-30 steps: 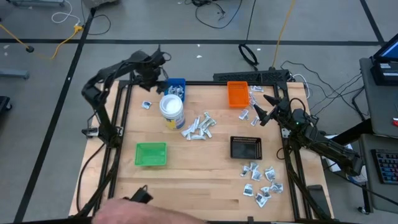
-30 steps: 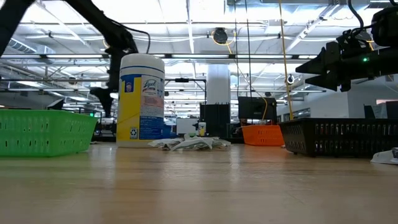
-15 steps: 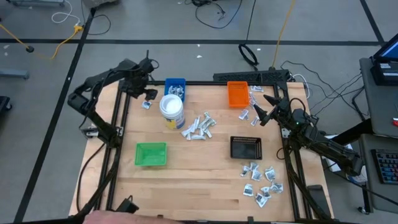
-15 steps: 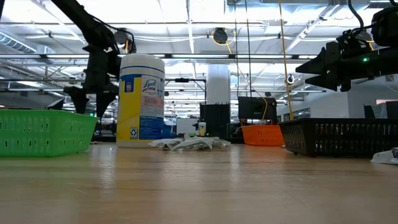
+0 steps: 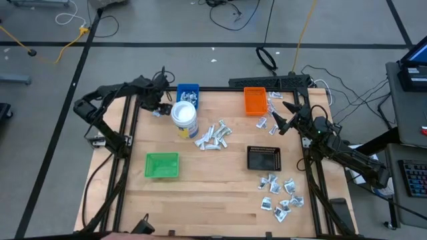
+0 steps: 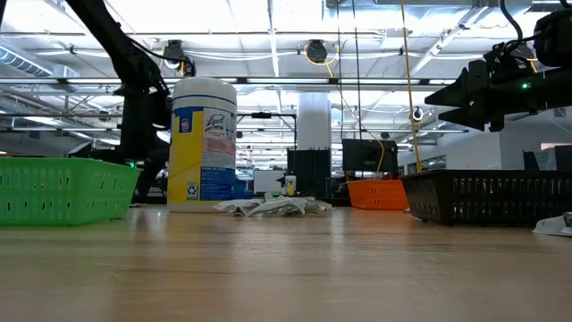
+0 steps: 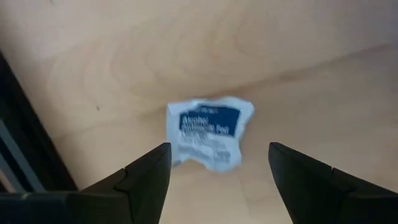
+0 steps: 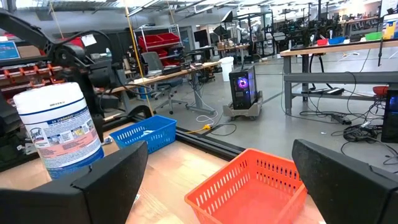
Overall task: Pick & Place First Aid Supplies
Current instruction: Put the blue alcohol pad into the blue bin
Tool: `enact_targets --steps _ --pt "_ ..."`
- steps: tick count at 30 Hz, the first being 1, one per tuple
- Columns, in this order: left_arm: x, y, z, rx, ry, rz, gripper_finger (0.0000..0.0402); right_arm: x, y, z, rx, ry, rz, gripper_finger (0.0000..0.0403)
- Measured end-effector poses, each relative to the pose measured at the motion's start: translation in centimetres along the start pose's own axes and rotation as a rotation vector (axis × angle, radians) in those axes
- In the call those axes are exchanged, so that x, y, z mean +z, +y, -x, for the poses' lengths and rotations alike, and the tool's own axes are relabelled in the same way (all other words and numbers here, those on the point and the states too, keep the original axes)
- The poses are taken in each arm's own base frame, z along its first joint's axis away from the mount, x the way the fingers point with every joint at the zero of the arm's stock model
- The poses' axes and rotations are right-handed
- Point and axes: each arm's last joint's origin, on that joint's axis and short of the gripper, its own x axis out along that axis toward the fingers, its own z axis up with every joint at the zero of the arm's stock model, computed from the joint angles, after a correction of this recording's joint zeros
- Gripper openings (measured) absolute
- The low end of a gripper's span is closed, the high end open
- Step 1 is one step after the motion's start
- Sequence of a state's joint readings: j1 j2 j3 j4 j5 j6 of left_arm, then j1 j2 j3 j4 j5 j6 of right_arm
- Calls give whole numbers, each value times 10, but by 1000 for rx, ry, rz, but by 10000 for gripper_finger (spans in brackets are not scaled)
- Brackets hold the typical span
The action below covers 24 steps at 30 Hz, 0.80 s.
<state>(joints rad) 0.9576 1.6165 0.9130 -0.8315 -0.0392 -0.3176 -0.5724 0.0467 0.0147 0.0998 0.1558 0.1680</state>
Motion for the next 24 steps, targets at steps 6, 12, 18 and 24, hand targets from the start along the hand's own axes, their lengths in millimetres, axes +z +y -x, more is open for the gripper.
enact_targets --steps 6,12,18,24 --pt "0 -1 -4 38 -38 9 245 0 0 0 0 1 0 393" --pt "-1 -1 -4 38 -36 10 187 0 0 0 0 0 0 393" --pt "-3 -1 -4 17 -1 -5 131 0 0 0 0 1 0 393" --pt "-6 -1 -4 17 23 -11 120 0 0 0 0 0 0 393"
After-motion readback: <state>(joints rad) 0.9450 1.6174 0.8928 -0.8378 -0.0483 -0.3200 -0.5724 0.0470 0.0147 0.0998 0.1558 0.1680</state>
